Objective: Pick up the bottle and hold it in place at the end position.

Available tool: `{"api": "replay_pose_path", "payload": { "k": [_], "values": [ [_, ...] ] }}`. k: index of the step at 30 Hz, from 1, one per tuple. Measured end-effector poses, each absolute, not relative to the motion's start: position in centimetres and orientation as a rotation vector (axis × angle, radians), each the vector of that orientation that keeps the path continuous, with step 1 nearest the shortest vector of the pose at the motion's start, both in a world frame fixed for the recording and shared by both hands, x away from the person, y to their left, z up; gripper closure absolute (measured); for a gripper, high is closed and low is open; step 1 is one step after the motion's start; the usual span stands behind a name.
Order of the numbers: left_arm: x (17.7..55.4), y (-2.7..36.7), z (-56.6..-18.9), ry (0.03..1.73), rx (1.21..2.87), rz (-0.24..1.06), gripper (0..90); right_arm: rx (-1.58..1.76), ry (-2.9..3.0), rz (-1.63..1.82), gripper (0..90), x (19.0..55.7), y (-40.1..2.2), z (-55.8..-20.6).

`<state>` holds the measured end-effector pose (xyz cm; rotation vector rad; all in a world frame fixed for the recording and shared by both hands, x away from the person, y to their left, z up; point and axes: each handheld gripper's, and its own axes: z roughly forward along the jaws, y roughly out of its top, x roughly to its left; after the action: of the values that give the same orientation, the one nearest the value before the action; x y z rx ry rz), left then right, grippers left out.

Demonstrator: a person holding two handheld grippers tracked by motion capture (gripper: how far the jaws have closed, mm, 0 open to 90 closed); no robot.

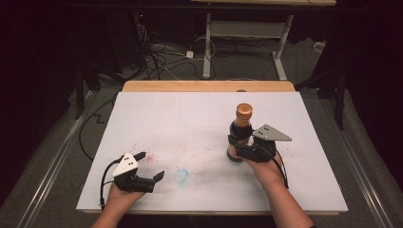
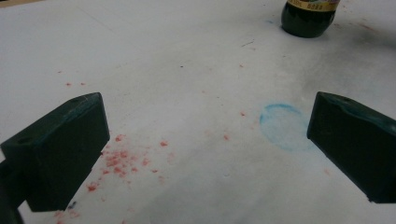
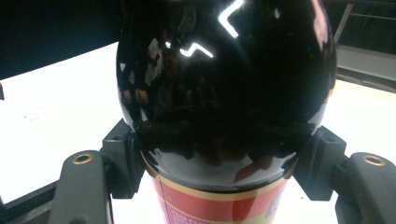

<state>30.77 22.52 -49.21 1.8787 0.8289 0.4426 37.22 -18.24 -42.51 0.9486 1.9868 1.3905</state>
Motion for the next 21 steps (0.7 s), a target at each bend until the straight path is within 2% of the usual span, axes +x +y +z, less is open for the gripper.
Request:
{"api": "replay_pose_path", "payload": {
  "k": [21],
  "values": [
    [30.7, 22.5, -49.2, 0.826, 1.879, 0.44, 0.0, 0.89, 2.002, 1.407, 32.4, 37.7, -15.9, -41.6]
  ]
}}
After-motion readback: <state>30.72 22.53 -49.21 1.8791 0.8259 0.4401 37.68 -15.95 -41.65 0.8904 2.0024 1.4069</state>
